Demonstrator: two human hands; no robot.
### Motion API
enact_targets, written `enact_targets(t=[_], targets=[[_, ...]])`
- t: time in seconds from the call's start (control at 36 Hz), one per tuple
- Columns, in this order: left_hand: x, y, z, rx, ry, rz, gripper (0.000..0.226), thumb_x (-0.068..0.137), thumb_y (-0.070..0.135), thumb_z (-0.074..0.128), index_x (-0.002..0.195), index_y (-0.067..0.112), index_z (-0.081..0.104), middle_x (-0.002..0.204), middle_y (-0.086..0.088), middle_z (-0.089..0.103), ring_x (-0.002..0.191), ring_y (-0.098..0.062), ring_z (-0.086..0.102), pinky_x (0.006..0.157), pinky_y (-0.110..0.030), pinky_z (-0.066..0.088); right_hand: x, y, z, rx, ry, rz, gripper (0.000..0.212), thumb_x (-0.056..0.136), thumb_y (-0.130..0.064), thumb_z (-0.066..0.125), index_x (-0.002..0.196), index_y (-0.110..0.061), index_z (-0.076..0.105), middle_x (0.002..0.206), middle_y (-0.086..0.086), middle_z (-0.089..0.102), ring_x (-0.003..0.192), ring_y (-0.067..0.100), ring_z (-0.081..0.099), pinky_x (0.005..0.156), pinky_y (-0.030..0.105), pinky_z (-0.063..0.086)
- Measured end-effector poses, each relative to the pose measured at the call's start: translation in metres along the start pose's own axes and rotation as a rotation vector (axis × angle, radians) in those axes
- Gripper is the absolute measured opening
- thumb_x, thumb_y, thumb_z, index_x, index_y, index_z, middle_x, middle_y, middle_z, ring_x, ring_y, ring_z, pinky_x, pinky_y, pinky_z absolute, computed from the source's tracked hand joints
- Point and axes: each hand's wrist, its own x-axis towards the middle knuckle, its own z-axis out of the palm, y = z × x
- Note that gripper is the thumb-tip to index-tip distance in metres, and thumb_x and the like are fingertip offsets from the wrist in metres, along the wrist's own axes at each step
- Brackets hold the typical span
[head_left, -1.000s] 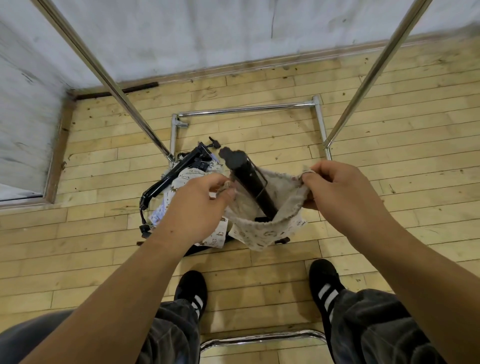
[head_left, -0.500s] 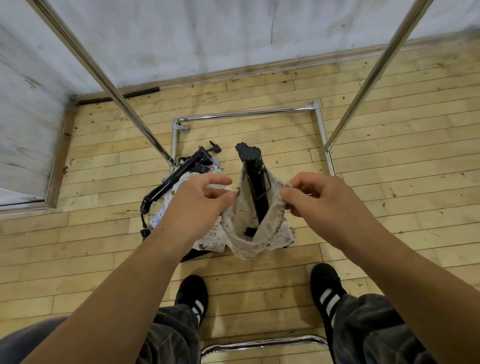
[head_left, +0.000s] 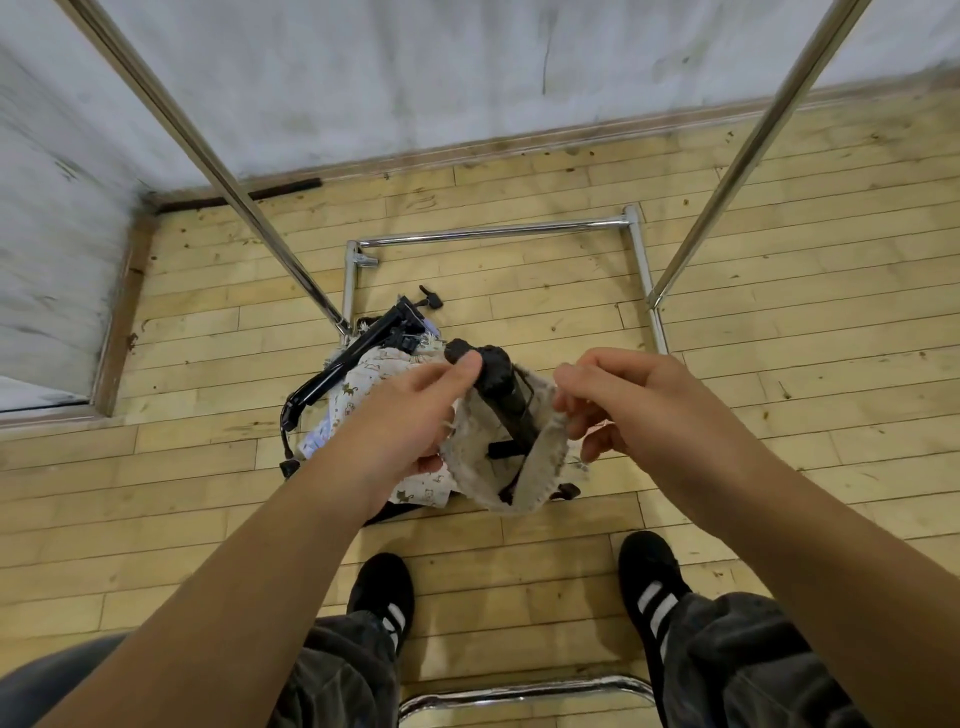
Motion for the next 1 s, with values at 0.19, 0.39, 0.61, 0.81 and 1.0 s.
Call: enact_targets(t=[0.19,0.39,0.61,0.81,1.0], targets=[[-0.009,0.002,0.012,0.316,-0.013,0.305,0.028,0.094,0.050,0.066,0.121,0.050,0.065,0.057,0.022,0.065,0.049,0.007,0.059,0.048,-0.004,0.038,-0.002,-0.003,0.004,0.027,-0.081,0.008,0.025,0.102,-0.030,0.058,0.093,-0.014,0.075,0.075,0.004,0.060,0.065,0.019,0.057,0.065,0.032,0.052],[-0.010,-0.015,0.026,0.499,-0.082,0.359,0.006,0.091,0.049,0.069,0.092,0.054,0.070,0.044,0.014,0.043,0.039,-0.005,0.035,0.044,-0.016,0.029,-0.012,-0.010,0.015,0.045,-0.215,0.006,0.035,0.103,-0.038,0.052,0.096,-0.009,0.071,0.078,0.005,0.062,0.071,0.021,0.062,0.078,0.037,0.056],[-0.001,-0.019,0.032,0.507,0.067,0.338,0.031,0.088,0.045,0.076,0.112,0.041,0.057,0.052,0.011,0.052,0.038,0.003,0.048,0.038,-0.009,0.032,-0.022,-0.011,0.016,0.046,-0.198,-0.011,0.033,0.100,-0.042,0.056,0.088,-0.013,0.067,0.070,0.004,0.056,0.064,0.019,0.054,0.082,0.046,0.053],[-0.007,-0.004,0.024,0.324,0.011,0.386,0.032,0.096,0.030,0.065,0.125,0.042,0.057,0.078,0.010,0.075,0.056,-0.004,0.062,0.058,-0.026,0.054,-0.013,-0.010,0.012,-0.133,-0.054,0.014,0.010,0.094,-0.039,0.066,0.096,-0.040,0.076,0.078,-0.009,0.074,0.048,-0.002,0.052,0.059,0.024,0.046],[-0.017,0.004,0.029,0.205,-0.040,0.388,0.032,0.095,0.024,0.068,0.119,0.043,0.060,0.092,0.015,0.077,0.078,-0.010,0.071,0.067,-0.023,0.055,-0.012,0.000,0.011,-0.363,-0.053,-0.050,0.021,0.103,-0.032,0.056,0.099,-0.051,0.063,0.078,-0.008,0.071,0.047,-0.005,0.057,0.045,0.014,0.042]])
